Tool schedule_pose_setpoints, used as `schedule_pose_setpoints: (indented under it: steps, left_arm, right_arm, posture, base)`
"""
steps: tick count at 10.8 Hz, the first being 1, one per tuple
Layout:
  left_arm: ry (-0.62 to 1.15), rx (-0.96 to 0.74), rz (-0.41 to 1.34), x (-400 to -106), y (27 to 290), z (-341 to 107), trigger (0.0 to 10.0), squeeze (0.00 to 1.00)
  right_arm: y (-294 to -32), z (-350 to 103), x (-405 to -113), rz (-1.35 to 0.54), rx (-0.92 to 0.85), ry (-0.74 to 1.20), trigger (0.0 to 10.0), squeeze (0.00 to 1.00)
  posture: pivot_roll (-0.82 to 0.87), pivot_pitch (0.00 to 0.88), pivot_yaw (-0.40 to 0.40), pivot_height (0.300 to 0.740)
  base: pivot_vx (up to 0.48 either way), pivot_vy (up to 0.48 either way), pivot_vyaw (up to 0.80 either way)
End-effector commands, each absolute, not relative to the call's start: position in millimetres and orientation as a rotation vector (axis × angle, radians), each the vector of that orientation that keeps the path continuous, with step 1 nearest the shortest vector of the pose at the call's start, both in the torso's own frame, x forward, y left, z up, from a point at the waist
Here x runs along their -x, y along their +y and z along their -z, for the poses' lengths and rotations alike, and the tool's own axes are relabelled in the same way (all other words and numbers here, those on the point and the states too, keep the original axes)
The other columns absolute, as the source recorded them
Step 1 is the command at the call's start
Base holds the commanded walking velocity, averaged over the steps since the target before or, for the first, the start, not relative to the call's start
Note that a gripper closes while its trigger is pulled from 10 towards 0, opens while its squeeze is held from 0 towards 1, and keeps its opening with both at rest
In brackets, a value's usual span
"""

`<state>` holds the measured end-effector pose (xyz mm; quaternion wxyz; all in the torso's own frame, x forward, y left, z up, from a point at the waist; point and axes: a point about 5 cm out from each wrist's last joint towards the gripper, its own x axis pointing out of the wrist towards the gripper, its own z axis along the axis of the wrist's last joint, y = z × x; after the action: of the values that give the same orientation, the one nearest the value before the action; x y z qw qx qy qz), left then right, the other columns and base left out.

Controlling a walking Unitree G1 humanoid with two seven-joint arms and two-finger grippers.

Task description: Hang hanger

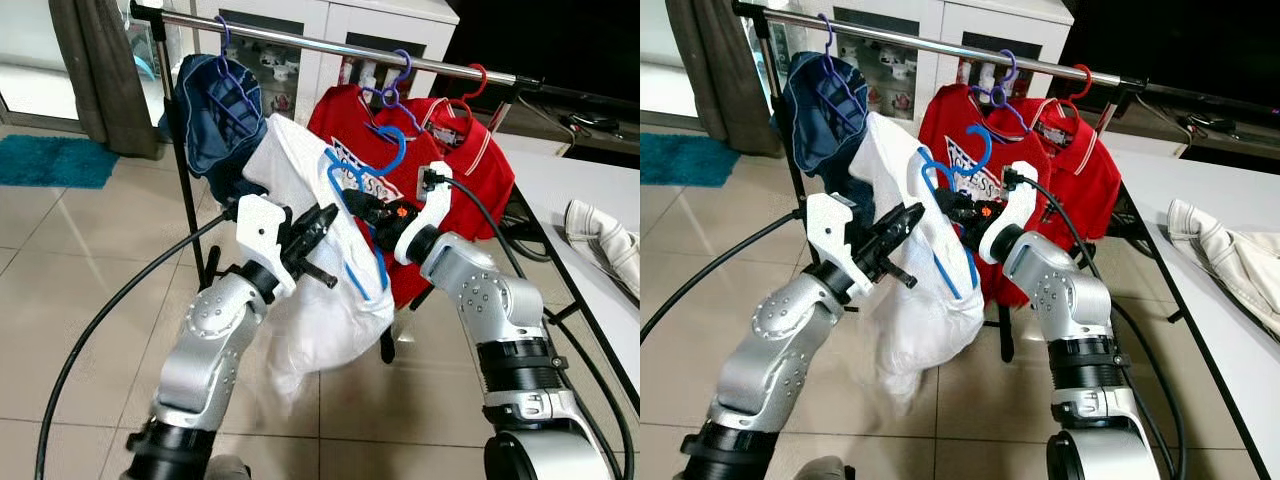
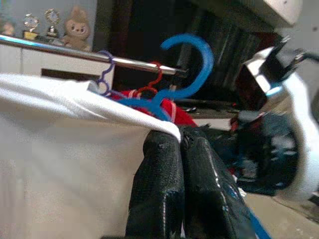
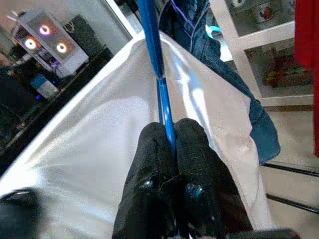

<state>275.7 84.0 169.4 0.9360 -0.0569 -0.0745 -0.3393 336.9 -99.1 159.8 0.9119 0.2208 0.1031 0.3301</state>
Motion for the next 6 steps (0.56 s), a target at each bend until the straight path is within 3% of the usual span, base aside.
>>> schedule_pose_setpoints:
  steps: [1,6]
  left_arm:
    - [-0.172,0.107,0.760,-270.6,73.4,-176.1,0.0,0.00]
    - [-0.134,0.019,0.839,-263.8,70.4,-171.2,0.0,0.00]
  right_arm:
    - [-101.8,-165.1,-340.3,-0.669,-0.435,0.185,0.0,0.00]
    - [-98.6,-166.0,-341.8,-0.690,-0.420,0.182,0.0,0.00]
  posture:
    - [0.13,0.000,-0.142,0.740]
    - [0.14,0.000,-0.148,0.740]
  base:
    - [0.000,0.000,0.00]
    - [0.000,0.000,0.00]
